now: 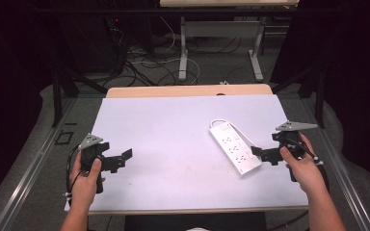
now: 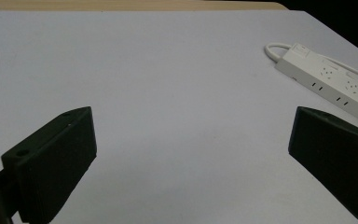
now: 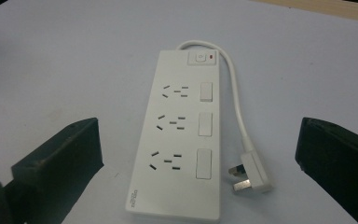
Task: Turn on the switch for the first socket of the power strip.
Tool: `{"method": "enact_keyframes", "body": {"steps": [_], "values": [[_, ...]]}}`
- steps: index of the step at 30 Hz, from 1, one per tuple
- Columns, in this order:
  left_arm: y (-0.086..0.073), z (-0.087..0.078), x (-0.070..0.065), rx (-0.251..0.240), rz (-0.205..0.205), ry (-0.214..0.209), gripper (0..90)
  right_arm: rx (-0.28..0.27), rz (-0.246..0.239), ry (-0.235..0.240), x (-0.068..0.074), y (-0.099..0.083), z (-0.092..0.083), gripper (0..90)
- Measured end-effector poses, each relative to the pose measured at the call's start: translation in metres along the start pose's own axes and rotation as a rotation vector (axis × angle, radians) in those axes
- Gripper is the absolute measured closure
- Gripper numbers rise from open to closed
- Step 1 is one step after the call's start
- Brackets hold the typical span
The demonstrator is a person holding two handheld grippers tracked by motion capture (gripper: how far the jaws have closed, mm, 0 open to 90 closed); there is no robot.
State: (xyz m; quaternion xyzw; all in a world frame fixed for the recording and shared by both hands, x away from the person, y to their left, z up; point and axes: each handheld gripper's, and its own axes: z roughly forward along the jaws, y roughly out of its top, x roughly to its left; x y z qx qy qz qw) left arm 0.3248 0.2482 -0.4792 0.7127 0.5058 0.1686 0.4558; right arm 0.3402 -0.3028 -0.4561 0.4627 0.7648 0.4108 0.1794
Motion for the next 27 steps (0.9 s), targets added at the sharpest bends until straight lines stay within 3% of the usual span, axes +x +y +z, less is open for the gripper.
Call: {"method": "enact_keyframes", "body": {"steps": [18,27], "values": [[-0.001,0.001,0.001,0.006,-0.003,0.004,0.9,-0.021,0.090,-0.008,-0.023,-0.022,-0.004,0.0],[-0.003,0.002,0.005,0.009,-0.010,0.011,0.9,-0.035,0.134,-0.055,-0.037,-0.033,0.001,0.4]]}}
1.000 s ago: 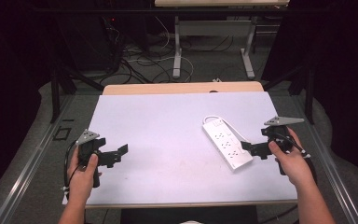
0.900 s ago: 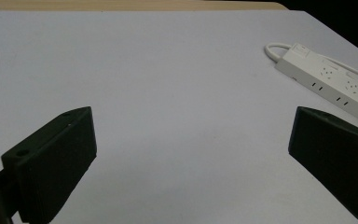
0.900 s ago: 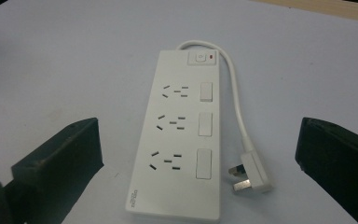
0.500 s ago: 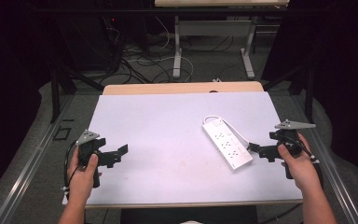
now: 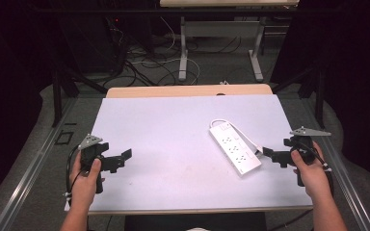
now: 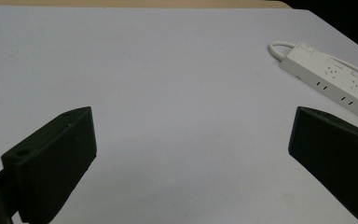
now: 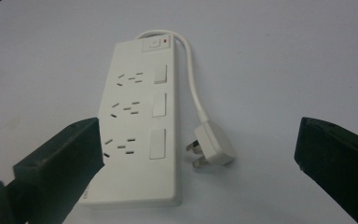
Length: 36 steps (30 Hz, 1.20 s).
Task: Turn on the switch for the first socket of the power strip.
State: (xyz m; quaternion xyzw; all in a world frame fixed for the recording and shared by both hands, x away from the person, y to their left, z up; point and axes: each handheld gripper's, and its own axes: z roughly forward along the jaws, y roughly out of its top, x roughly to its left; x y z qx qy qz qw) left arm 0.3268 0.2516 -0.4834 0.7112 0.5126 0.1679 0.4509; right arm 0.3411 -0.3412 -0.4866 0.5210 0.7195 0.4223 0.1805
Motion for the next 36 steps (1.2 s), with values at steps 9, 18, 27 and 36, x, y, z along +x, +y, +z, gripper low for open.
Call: {"method": "enact_keyframes", "body": {"steps": [9,18,27,36], "values": [[-0.006,0.004,0.010,-0.003,-0.032,0.034,0.9,0.005,0.041,-0.062,-0.015,-0.012,0.010,0.9],[-0.013,0.007,0.024,-0.014,-0.081,0.077,0.9,-0.001,0.060,-0.111,-0.027,-0.021,0.016,0.9],[-0.016,0.011,0.028,0.004,-0.109,0.073,0.9,-0.017,0.073,-0.135,-0.032,-0.026,0.020,1.0],[-0.018,0.013,0.030,0.004,-0.108,0.076,0.9,-0.001,0.074,-0.121,-0.032,-0.027,0.021,1.1]]}}
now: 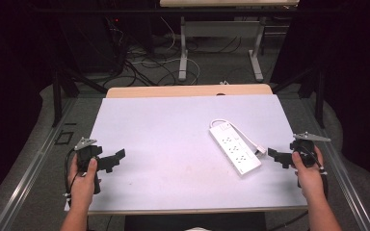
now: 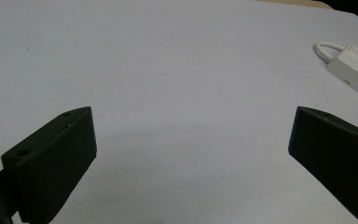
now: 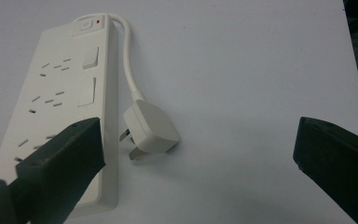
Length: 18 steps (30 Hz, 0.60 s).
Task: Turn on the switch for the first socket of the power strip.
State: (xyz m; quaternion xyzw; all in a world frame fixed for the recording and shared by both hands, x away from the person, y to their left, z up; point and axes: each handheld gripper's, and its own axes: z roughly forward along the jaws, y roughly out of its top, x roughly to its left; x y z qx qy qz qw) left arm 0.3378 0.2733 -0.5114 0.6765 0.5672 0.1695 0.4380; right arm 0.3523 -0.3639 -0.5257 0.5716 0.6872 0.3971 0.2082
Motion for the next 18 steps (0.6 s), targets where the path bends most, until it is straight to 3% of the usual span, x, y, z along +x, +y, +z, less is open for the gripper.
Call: {"method": "enact_keyframes", "body": {"steps": [18], "values": [[0.0000,-0.0009,0.0024,0.010,-0.004,0.004,0.9,0.010,0.012,0.000,0.0001,-0.0018,0.0032,1.2]]}}
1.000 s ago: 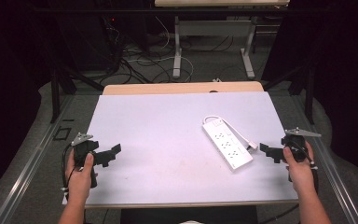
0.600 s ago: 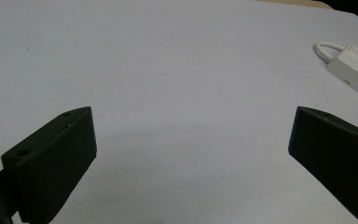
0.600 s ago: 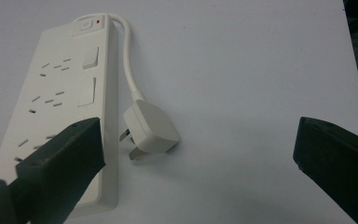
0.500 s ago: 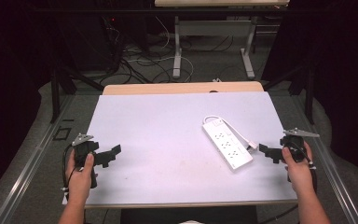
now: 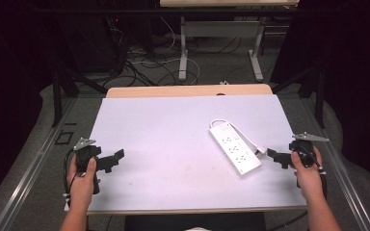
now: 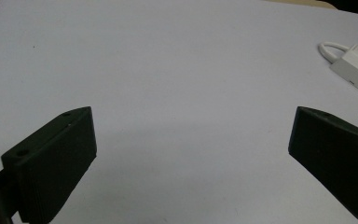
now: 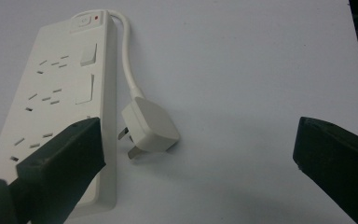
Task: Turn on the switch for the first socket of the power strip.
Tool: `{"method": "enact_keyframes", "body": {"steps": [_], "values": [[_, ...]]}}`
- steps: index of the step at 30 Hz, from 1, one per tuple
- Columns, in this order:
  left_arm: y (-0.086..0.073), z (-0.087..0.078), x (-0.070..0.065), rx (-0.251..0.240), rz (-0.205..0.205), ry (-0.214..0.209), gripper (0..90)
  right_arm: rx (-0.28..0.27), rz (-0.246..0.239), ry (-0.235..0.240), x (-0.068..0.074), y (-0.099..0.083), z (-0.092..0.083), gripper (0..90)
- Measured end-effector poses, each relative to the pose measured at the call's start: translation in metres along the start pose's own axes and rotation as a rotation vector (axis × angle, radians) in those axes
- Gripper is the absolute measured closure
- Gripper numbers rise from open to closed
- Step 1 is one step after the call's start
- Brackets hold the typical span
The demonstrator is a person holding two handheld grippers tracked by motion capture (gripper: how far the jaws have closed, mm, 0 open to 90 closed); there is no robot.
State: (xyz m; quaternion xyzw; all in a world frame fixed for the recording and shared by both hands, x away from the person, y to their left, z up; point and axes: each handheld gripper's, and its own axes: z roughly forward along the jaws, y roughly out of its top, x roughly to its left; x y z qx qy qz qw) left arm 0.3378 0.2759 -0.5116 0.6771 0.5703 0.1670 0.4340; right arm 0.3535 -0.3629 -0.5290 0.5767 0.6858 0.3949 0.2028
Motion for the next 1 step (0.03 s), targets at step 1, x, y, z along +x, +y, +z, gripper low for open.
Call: {"method": "enact_keyframes", "body": {"steps": [1], "values": [[-0.0004,0.0011,-0.0004,-0.015,-0.002,0.003,0.9,-0.002,-0.003,0.000,-0.0007,0.0001,-0.0001,1.3]]}}
